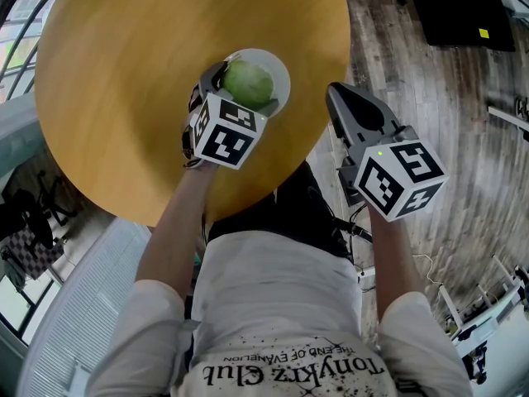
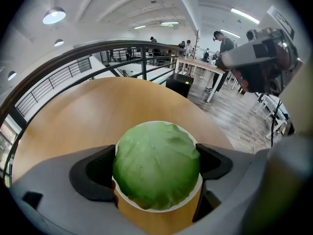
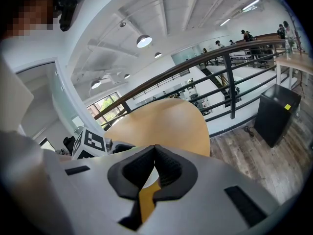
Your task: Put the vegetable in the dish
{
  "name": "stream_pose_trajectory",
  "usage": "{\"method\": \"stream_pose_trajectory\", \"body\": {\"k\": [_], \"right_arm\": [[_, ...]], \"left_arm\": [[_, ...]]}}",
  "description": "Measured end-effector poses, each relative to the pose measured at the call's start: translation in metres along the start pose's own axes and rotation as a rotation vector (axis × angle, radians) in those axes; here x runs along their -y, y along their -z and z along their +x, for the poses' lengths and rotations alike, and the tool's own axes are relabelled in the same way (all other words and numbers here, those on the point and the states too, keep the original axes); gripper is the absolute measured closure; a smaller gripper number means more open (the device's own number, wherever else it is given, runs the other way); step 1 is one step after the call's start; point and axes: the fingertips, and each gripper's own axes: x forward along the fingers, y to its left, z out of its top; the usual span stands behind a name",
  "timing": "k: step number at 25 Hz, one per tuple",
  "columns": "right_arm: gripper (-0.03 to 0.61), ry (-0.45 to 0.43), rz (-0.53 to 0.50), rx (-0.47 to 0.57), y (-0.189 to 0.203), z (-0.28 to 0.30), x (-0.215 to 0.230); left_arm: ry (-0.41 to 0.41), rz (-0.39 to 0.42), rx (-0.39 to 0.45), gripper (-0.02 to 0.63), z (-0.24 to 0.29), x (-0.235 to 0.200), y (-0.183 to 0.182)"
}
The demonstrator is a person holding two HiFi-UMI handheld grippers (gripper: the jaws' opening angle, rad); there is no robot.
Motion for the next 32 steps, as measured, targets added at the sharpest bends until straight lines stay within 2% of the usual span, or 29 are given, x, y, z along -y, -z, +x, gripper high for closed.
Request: {"method": "stream_pose_trajectory", "body": {"k": [12,27,32], "right_arm": [[0.557,-0.004,0.016,-0.001,0.005,-0.003,0.004],[0.557,-0.040,0.029,-0.007,0.010,-0.002,-0.002],[0.557,-0.036,0.035,-0.006,0.012,-0.005,-0.001]], "left_arm": [[0.019,0.031,-0.037,0.115,0.015,0.005,0.006],[0.057,-0.009,-0.018,0.115,0.019,0.004,0.004],[0.063,0.000,-0.008,0.115,0.016,0.006,0.003]]}}
